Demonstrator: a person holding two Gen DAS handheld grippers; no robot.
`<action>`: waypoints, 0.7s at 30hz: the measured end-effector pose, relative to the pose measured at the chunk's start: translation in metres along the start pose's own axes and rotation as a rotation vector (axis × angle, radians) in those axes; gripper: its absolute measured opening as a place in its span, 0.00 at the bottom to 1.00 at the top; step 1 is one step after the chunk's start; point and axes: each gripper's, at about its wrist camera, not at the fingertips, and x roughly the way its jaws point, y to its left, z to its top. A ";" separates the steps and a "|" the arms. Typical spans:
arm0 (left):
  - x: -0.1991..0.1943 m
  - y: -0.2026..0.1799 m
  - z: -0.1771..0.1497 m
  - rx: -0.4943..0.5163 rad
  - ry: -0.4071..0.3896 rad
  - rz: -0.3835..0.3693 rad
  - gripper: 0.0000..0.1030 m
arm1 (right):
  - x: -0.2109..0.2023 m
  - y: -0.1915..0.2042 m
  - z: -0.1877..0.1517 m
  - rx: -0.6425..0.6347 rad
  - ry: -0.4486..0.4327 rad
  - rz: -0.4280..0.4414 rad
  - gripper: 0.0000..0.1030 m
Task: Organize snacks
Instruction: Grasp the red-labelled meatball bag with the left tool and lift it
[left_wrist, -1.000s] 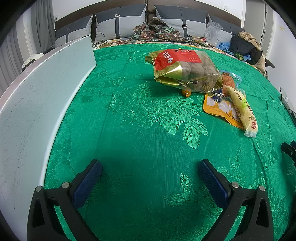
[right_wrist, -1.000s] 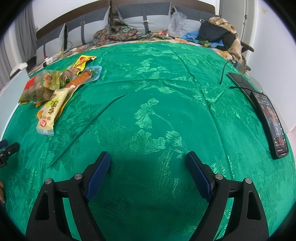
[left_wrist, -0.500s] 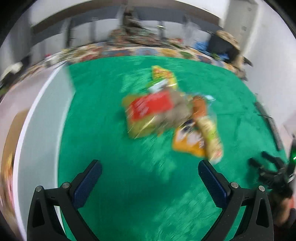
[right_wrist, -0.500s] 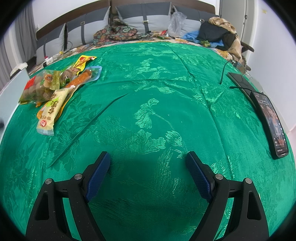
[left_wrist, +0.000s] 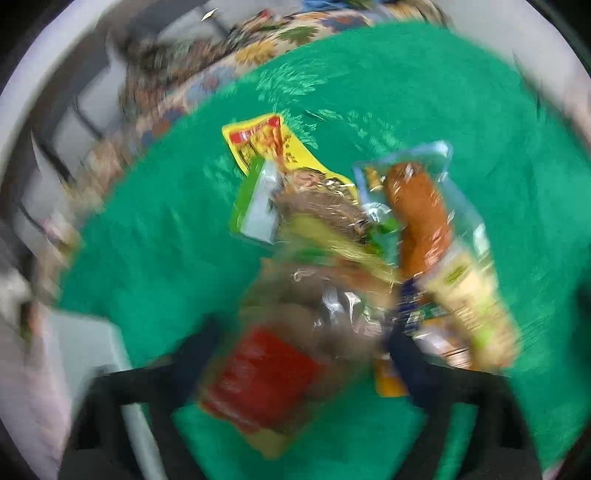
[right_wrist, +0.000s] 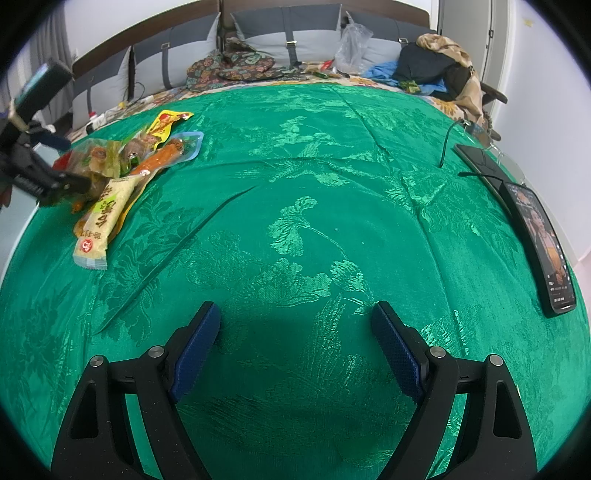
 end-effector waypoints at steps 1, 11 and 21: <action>-0.006 0.010 -0.004 -0.078 -0.023 -0.037 0.60 | 0.000 0.000 0.000 0.000 0.000 0.000 0.85; -0.076 0.052 -0.141 -0.617 -0.122 -0.202 0.59 | 0.000 0.000 0.000 0.000 0.000 0.000 0.85; -0.045 -0.001 -0.203 -0.538 -0.202 0.052 0.97 | 0.000 0.000 0.000 0.000 0.000 -0.001 0.85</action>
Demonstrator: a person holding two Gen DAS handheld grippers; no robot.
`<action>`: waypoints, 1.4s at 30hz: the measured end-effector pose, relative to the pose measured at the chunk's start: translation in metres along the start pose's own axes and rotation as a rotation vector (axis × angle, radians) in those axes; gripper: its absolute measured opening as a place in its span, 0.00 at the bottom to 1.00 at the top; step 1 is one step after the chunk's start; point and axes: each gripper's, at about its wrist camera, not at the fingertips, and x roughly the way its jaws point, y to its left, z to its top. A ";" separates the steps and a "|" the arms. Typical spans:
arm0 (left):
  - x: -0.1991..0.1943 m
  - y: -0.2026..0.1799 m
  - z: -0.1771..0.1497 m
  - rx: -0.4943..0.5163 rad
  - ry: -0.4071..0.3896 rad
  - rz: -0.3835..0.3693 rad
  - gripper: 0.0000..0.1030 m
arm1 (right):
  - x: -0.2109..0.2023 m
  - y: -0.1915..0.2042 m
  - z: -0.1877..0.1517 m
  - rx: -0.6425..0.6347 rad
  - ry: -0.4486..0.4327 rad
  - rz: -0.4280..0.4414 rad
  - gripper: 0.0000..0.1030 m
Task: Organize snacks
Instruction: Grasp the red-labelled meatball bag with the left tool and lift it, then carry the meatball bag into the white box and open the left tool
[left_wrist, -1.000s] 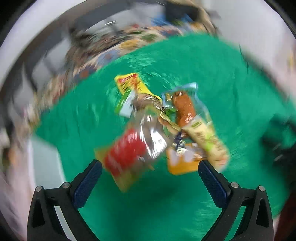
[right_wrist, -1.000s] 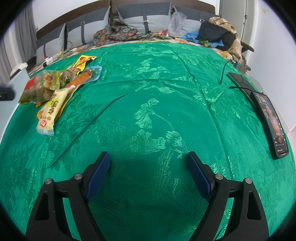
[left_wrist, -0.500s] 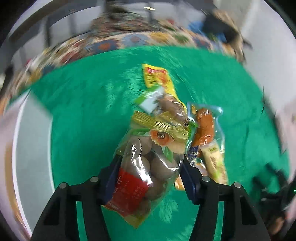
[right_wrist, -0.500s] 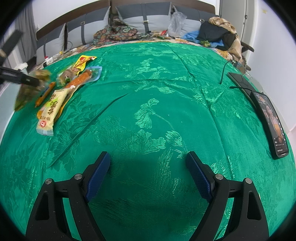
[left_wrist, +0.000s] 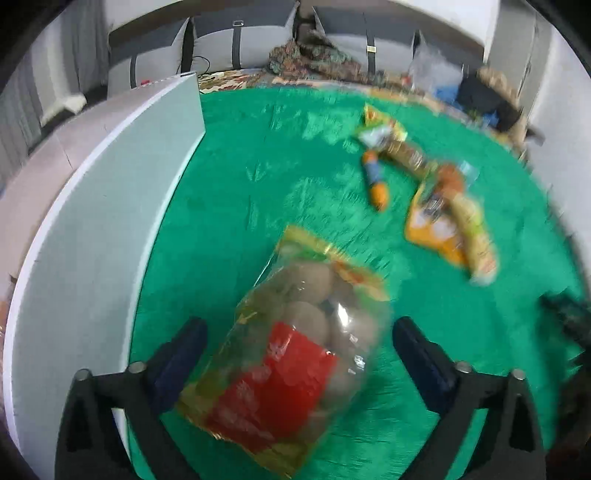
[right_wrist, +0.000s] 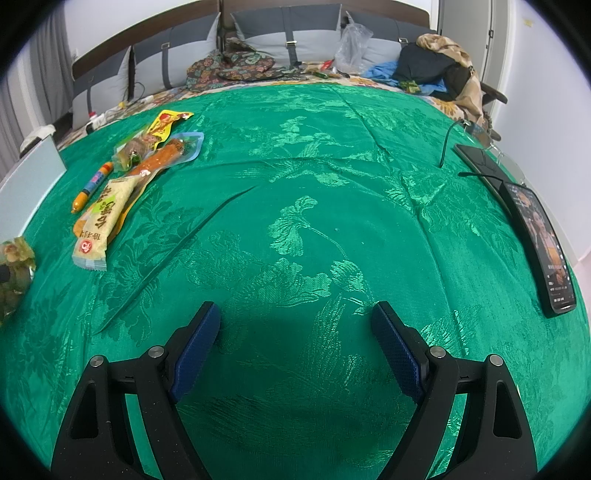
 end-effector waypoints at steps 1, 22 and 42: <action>0.008 -0.002 -0.003 0.015 0.022 0.003 0.97 | 0.000 0.000 0.000 0.000 0.000 0.000 0.85; 0.015 0.008 -0.020 -0.024 -0.051 0.034 1.00 | 0.001 0.000 0.000 0.000 0.001 -0.001 0.85; 0.000 0.013 0.002 -0.007 0.064 -0.048 0.73 | -0.011 0.047 0.055 0.071 0.105 0.277 0.85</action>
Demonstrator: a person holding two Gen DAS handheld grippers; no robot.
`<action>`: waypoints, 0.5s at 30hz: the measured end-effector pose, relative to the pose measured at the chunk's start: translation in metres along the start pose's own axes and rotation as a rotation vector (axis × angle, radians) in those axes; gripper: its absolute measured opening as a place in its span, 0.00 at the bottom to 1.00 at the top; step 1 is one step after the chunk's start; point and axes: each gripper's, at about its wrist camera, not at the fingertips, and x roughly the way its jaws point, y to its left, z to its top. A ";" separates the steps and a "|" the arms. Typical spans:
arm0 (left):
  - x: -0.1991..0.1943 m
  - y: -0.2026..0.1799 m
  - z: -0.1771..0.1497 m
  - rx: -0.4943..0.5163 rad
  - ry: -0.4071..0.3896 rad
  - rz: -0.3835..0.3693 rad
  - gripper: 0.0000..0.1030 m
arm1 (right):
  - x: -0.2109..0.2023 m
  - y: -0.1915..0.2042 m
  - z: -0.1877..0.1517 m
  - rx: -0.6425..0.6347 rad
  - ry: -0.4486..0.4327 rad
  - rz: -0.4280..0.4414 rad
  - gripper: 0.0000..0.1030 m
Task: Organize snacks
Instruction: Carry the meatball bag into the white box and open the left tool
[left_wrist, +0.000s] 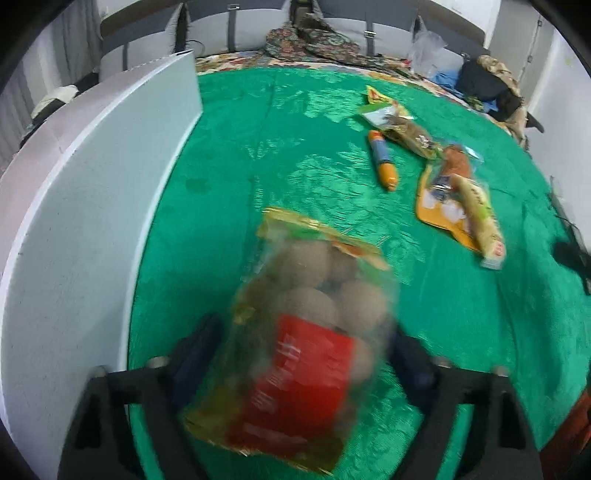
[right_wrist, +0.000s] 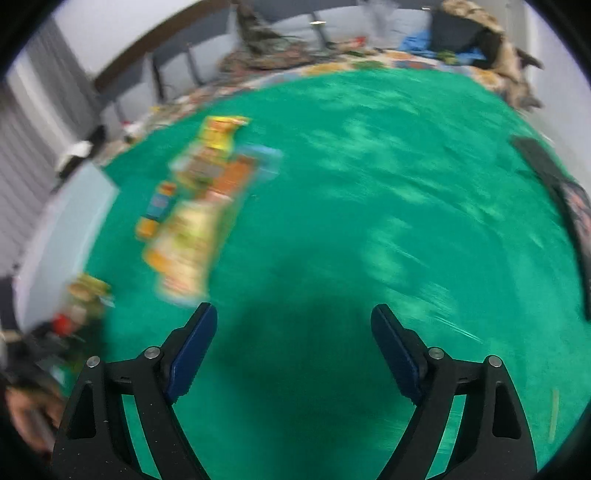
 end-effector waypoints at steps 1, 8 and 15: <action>-0.003 -0.002 -0.001 0.013 0.002 0.011 0.66 | 0.005 0.015 0.009 -0.014 0.014 0.032 0.84; -0.037 0.003 -0.037 -0.027 -0.028 -0.065 0.63 | 0.077 0.081 0.041 -0.144 0.155 -0.049 0.35; -0.073 0.010 -0.065 -0.096 -0.073 -0.162 0.63 | 0.022 0.049 0.029 0.013 0.106 0.036 0.21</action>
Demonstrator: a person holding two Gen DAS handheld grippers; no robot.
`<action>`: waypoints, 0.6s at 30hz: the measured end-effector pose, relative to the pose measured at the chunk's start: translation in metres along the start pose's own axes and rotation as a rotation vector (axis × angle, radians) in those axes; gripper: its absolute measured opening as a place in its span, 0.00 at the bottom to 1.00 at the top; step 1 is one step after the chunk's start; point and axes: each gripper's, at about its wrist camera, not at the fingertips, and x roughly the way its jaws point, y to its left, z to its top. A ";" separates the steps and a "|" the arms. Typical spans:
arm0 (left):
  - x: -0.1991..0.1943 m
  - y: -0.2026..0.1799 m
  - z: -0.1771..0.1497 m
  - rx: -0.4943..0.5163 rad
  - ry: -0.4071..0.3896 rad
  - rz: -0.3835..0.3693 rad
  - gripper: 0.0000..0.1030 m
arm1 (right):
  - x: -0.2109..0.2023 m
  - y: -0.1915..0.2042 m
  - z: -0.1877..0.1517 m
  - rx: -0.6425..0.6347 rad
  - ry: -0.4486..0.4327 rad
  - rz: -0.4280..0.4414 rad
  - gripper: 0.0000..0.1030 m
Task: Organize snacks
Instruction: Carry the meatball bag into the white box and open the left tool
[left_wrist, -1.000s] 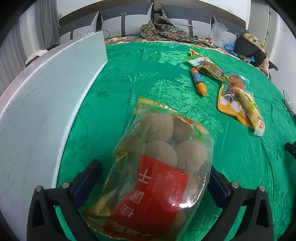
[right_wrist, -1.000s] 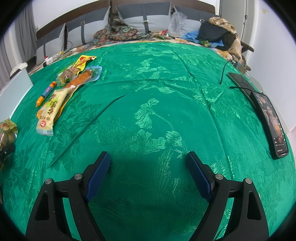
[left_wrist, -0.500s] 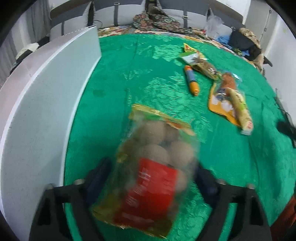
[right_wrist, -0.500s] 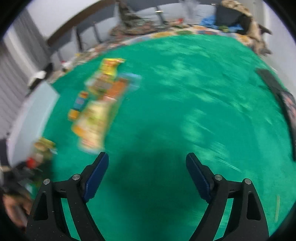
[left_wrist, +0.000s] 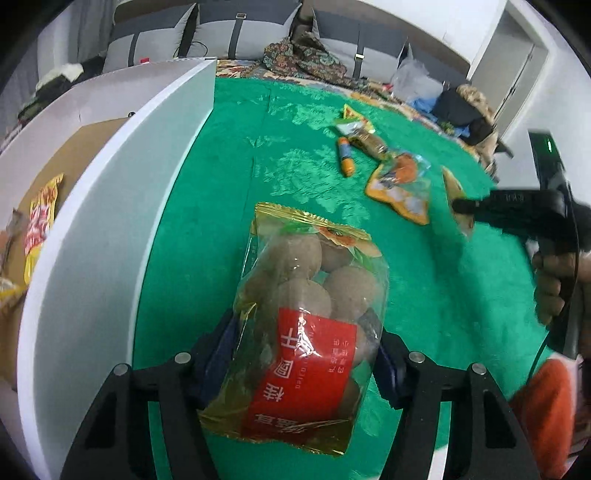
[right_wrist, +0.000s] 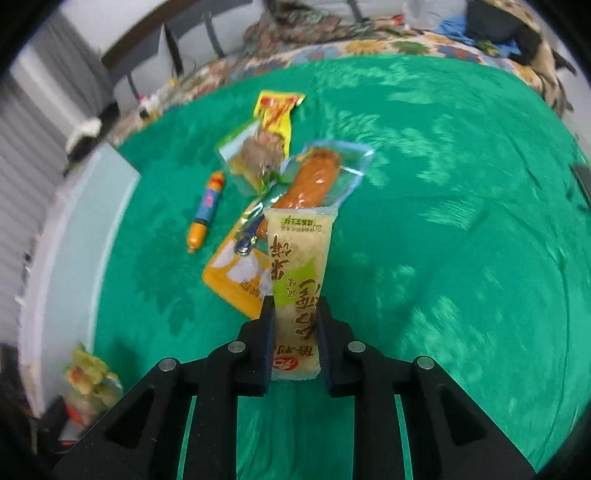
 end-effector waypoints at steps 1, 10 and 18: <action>-0.007 0.000 0.001 -0.015 -0.010 -0.022 0.63 | -0.009 -0.006 -0.004 0.019 -0.004 0.008 0.21; -0.126 0.065 0.028 -0.180 -0.220 -0.039 0.63 | -0.090 0.120 -0.001 -0.114 -0.077 0.286 0.21; -0.171 0.190 0.012 -0.341 -0.263 0.292 0.68 | -0.097 0.321 -0.041 -0.399 -0.033 0.541 0.25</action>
